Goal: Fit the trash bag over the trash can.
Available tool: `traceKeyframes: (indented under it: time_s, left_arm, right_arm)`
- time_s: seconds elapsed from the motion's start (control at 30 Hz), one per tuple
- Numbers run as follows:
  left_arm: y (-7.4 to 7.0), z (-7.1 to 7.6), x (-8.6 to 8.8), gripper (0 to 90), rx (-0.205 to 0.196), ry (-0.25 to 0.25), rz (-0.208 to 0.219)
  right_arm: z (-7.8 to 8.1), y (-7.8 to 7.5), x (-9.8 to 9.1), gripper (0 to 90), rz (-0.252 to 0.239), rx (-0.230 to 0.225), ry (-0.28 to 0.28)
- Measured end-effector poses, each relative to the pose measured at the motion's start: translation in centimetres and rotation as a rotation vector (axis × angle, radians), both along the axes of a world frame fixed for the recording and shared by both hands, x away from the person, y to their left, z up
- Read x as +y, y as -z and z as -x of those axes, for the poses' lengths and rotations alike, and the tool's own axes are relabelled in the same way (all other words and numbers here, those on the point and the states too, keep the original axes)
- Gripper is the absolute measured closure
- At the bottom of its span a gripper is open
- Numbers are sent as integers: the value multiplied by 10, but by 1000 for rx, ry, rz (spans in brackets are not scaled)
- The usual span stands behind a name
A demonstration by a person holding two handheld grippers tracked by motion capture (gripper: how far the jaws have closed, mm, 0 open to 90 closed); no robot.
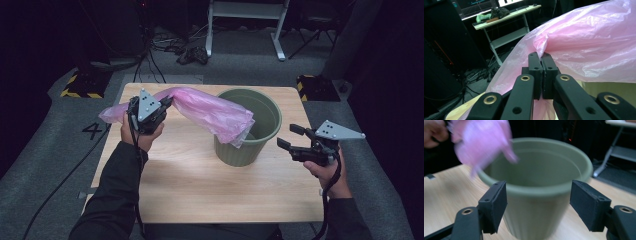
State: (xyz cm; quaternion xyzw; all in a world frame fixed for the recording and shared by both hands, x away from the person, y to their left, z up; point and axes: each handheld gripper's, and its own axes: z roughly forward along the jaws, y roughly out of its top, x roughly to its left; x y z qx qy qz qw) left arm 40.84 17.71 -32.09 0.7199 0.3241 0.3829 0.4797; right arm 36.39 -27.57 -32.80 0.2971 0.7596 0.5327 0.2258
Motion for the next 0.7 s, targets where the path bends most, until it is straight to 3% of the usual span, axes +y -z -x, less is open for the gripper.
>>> traceKeyframes:
  time_s: [0.17, 0.23, 0.4, 0.53, 0.7]
  left_arm:
    - [-5, -6, -9, 884, 0, -11, 2]
    - [-8, -7, -13, 884, -6, -27, -16]
    - [-11, -6, -27, 884, -24, -17, -37]
    - [-10, -4, -37, 884, -27, 6, -40]
    - [-9, -1, -42, 883, -12, 52, 3]
  right_arm:
    - [-4, -23, 28, 306, 9, -16, -73]
    - [-7, -28, 41, 306, 31, -20, -86]
    - [-17, -27, 65, 330, 94, -50, -36]
    - [-27, -22, 75, 432, 137, -34, -8]
    - [-41, -19, 83, 618, 245, 13, 16]
